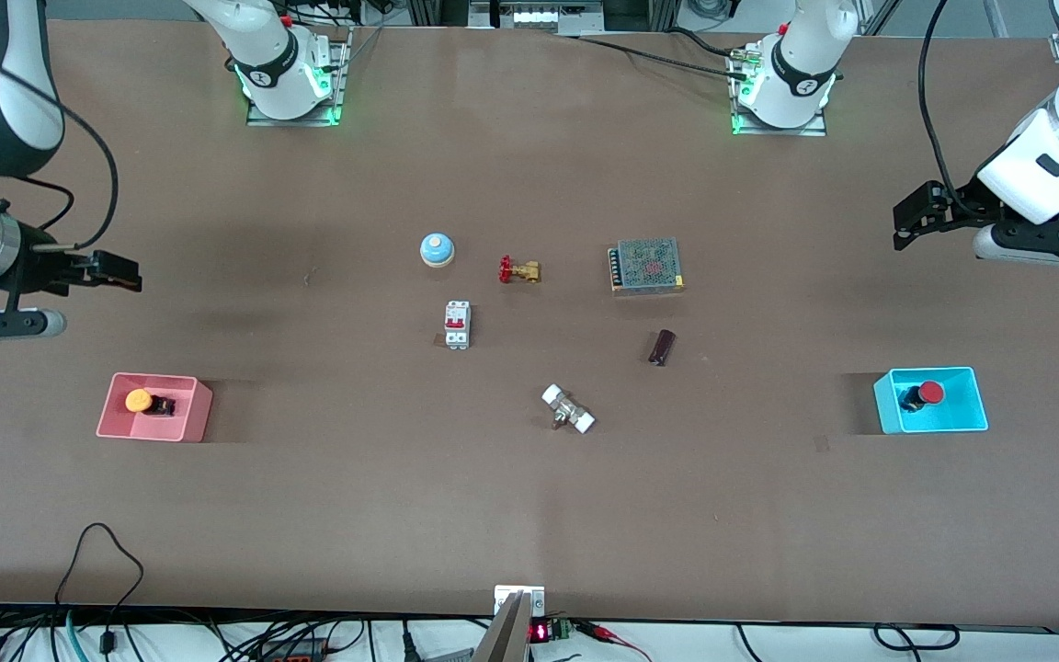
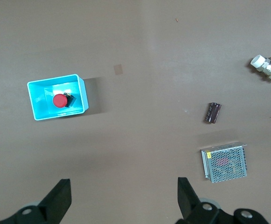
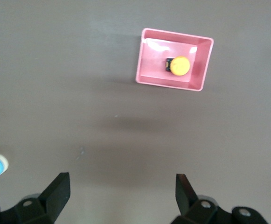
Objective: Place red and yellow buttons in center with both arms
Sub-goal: 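Lower the right gripper into the pink box while the left gripper enters the cyan box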
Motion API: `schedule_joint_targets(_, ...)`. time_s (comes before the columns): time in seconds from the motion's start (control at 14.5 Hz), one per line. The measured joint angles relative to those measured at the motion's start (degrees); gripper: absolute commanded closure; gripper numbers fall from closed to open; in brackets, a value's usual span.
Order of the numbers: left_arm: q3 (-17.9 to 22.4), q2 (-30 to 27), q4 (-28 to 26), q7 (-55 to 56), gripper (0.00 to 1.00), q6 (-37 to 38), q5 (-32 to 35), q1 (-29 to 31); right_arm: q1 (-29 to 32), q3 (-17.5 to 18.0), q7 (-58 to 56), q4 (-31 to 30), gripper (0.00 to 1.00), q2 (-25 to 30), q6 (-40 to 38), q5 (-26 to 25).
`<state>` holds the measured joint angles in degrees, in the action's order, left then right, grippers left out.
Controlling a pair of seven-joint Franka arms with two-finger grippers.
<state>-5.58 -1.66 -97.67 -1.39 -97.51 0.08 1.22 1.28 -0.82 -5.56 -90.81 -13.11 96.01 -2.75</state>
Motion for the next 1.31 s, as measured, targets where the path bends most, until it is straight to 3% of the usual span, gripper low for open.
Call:
schedule_joint_targets(0.28,0.1,1.1,0.2,0.0,0.0,0.0,0.0,0.2,3.3,0.0,-2.9,0.0,0.0,-3.4,5.2,-0.3)
schedule_joint_targets(0.62,1.2,12.4,4.9,0.0,0.0,-0.7,1.3,2.3,7.0,0.0,-5.4,0.0,0.0,-8.9,12.2,-0.3)
schedule_joint_targets(0.97,1.7,28.2,10.5,-0.2,0.0,-13.8,7.5,9.7,7.9,0.4,-6.0,-0.6,0.0,-13.8,19.5,-0.3)
schedule_joint_targets(1.31,1.7,35.8,11.3,-2.6,0.0,-23.1,8.1,12.4,8.7,1.8,-6.0,-1.4,0.0,-18.0,26.7,-0.3)
